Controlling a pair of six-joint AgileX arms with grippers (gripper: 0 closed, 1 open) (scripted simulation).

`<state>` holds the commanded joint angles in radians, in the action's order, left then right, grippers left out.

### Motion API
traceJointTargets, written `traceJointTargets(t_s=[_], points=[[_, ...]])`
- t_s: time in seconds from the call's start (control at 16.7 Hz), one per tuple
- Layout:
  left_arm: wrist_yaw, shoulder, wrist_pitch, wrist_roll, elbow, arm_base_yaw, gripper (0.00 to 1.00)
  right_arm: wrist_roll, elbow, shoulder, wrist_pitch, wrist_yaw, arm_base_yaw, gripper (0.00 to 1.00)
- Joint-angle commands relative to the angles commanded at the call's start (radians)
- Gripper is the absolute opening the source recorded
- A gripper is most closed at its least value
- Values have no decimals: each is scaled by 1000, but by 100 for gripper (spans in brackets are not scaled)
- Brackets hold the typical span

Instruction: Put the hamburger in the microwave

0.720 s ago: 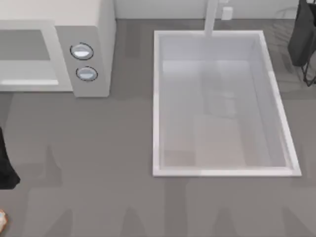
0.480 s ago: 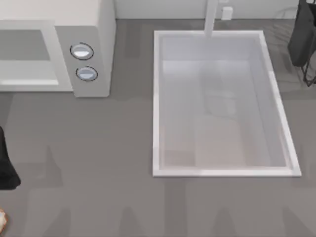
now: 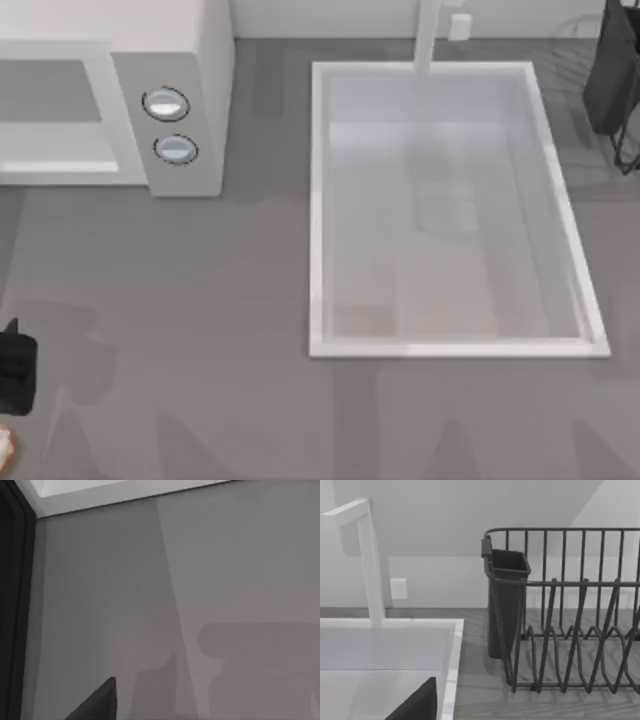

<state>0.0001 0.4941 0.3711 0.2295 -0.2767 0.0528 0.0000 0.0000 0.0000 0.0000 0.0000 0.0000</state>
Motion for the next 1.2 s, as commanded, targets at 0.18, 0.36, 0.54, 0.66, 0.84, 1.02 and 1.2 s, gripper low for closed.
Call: traceJointTargets(t_s=[0.18, 0.36, 0.54, 0.66, 0.84, 1.02, 1.2], points=[[-2, 221, 165, 102, -127, 27, 100, 0, 0, 0, 0, 0, 0, 100], [0, 434, 326, 204, -243, 46, 100, 0, 0, 0, 0, 0, 0, 100], [0, 616, 463, 288, -343, 64, 100, 0, 0, 0, 0, 0, 0, 100], [0, 715, 536, 333, -396, 74, 100, 0, 0, 0, 0, 0, 0, 100], [0, 803, 607, 377, -447, 84, 100, 0, 0, 0, 0, 0, 0, 100], [0, 820, 617, 382, -456, 87, 100, 0, 0, 0, 0, 0, 0, 100], [0, 817, 614, 381, -452, 83, 100, 0, 0, 0, 0, 0, 0, 100]])
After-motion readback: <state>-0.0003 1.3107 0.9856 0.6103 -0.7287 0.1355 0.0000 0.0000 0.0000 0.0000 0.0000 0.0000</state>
